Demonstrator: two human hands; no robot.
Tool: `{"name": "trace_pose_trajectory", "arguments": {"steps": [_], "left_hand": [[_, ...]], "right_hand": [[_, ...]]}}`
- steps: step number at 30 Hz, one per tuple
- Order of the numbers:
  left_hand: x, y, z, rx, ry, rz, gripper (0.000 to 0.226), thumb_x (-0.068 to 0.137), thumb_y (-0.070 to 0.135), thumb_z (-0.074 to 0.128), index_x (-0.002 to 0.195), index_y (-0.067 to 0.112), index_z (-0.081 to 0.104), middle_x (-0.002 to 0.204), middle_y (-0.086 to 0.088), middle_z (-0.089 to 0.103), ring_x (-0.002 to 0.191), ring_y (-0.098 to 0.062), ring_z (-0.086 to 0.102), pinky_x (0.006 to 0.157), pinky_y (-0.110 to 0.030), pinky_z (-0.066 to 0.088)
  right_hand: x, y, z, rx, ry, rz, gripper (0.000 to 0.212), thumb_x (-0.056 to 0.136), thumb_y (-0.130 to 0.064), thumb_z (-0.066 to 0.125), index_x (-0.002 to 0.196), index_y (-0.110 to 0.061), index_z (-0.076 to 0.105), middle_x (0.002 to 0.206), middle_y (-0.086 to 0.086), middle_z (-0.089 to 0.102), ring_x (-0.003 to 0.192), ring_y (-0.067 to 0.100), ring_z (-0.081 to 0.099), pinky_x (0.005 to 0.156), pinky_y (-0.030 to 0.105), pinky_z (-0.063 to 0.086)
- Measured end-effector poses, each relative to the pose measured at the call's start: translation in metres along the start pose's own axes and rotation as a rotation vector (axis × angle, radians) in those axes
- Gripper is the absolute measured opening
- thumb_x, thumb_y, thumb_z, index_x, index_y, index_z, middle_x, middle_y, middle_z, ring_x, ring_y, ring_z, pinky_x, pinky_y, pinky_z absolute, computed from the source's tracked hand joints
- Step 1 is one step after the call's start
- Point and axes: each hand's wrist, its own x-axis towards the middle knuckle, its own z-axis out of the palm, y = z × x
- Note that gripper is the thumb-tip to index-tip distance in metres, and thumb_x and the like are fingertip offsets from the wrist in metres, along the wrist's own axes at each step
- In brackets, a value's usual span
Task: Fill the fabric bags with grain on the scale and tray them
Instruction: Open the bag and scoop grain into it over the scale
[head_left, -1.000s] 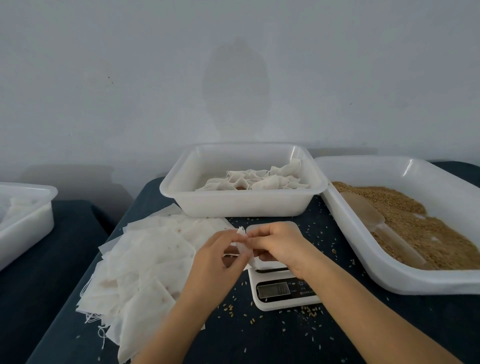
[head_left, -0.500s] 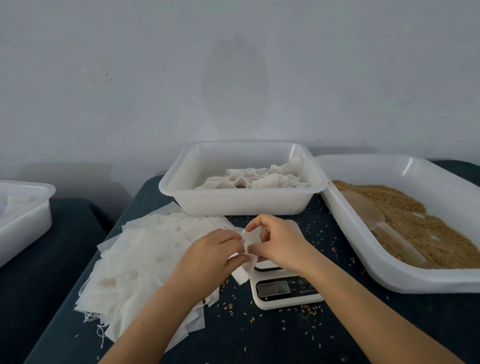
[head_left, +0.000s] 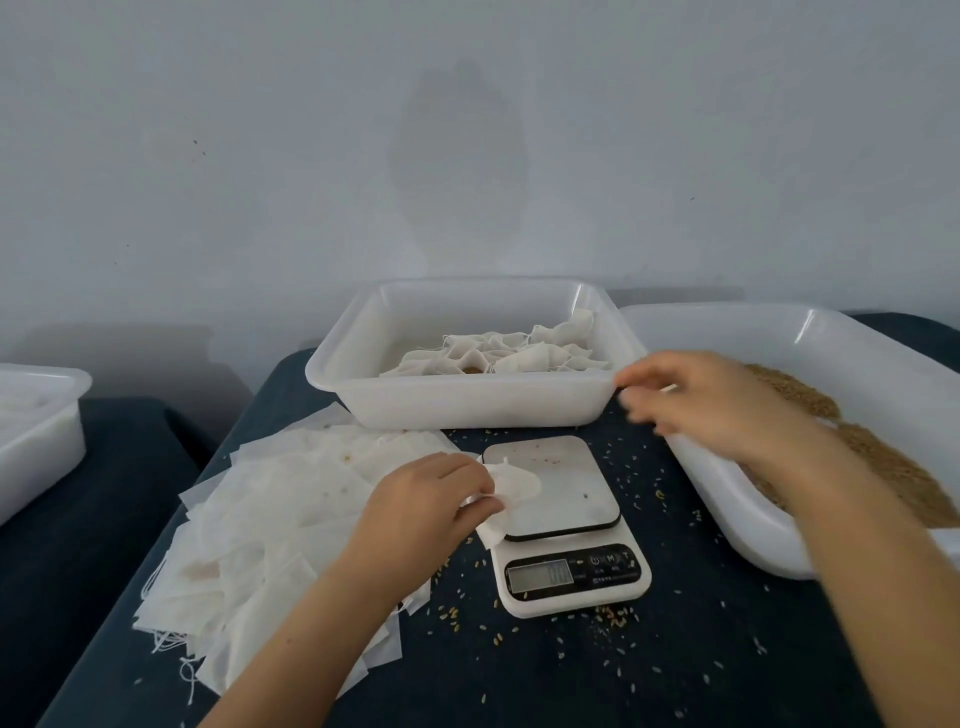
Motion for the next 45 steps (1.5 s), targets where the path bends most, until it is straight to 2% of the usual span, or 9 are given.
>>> {"name": "trace_pose_trajectory", "arguments": {"steps": [3,9,16,21,25,31,35,38,45], "left_hand": [[0.005,0.001,0.005,-0.026,-0.004,0.006,0.011,0.075,0.022,0.077,0.073,0.016,0.067,0.077,0.007,0.067,0.068,-0.012,0.062,0.056,-0.023,0.051],[0.016,0.008,0.017,-0.046,-0.014,0.002,0.012,0.075,0.021,0.077,0.073,0.017,0.067,0.076,0.009,0.066,0.065,-0.012,0.061,0.056,-0.022,0.049],[0.028,0.015,0.023,-0.04,-0.011,0.002,0.013,0.075,0.024,0.076,0.071,0.021,0.065,0.072,0.014,0.063,0.063,-0.003,0.055,0.057,-0.013,0.037],[0.029,0.013,0.026,-0.091,0.016,-0.028,0.011,0.075,0.023,0.076,0.073,0.02,0.065,0.074,0.014,0.063,0.065,-0.005,0.057,0.054,-0.02,0.045],[0.031,0.009,0.028,-0.114,0.026,-0.046,0.01,0.076,0.023,0.074,0.074,0.019,0.066,0.073,0.015,0.061,0.065,-0.004,0.055,0.055,-0.017,0.043],[0.032,0.009,0.032,-0.133,0.018,-0.054,0.013,0.079,0.032,0.064,0.074,0.02,0.065,0.074,0.015,0.061,0.065,-0.001,0.054,0.056,-0.014,0.041],[0.032,0.01,0.034,-0.158,0.002,-0.067,0.009,0.077,0.023,0.072,0.075,0.018,0.066,0.074,0.013,0.062,0.066,-0.005,0.056,0.056,-0.014,0.041],[0.031,0.009,0.032,-0.17,0.003,-0.087,0.008,0.078,0.022,0.072,0.075,0.018,0.066,0.075,0.014,0.061,0.066,-0.005,0.055,0.055,-0.018,0.043],[0.028,0.005,0.029,-0.212,-0.007,-0.134,0.007,0.081,0.024,0.069,0.076,0.019,0.065,0.076,0.017,0.06,0.069,-0.005,0.054,0.06,-0.016,0.044]], "right_hand": [[0.012,0.032,-0.05,-0.399,0.133,0.212,0.018,0.091,-0.031,0.061,0.098,-0.019,0.071,0.094,-0.011,0.065,0.081,0.009,0.059,0.073,0.032,0.047],[0.019,0.073,-0.064,-0.867,-0.279,0.534,0.032,0.089,-0.042,0.059,0.088,-0.01,0.059,0.075,-0.002,0.051,0.071,0.013,0.052,0.061,0.024,0.041],[0.023,0.085,-0.05,-0.788,-0.302,0.6,0.039,0.092,-0.031,0.056,0.117,-0.002,0.061,0.098,0.005,0.061,0.088,0.02,0.06,0.082,0.032,0.052],[0.028,0.086,-0.067,-0.675,-0.094,0.51,0.055,0.093,-0.056,0.046,0.092,-0.004,0.061,0.086,0.007,0.065,0.069,0.017,0.059,0.065,0.029,0.047],[0.032,0.078,-0.094,-0.76,-0.05,0.484,0.035,0.093,-0.034,0.056,0.067,-0.01,0.053,0.065,0.002,0.052,0.056,0.016,0.052,0.056,0.026,0.044],[0.037,0.079,-0.081,-0.871,-0.133,0.439,0.037,0.096,-0.036,0.051,0.07,-0.01,0.056,0.071,0.001,0.054,0.061,0.015,0.051,0.061,0.026,0.045],[0.039,0.096,-0.055,-0.753,-0.084,0.412,0.048,0.1,-0.043,0.042,0.092,-0.002,0.063,0.075,0.003,0.056,0.064,0.017,0.054,0.063,0.026,0.046],[0.036,0.104,-0.053,-0.691,-0.06,0.39,0.058,0.097,-0.055,0.038,0.082,-0.004,0.061,0.069,0.002,0.054,0.057,0.017,0.049,0.06,0.025,0.045],[0.027,0.118,-0.069,-0.546,0.086,0.315,0.049,0.095,-0.051,0.044,0.097,-0.006,0.065,0.067,0.001,0.054,0.052,0.015,0.045,0.054,0.025,0.039]]}}
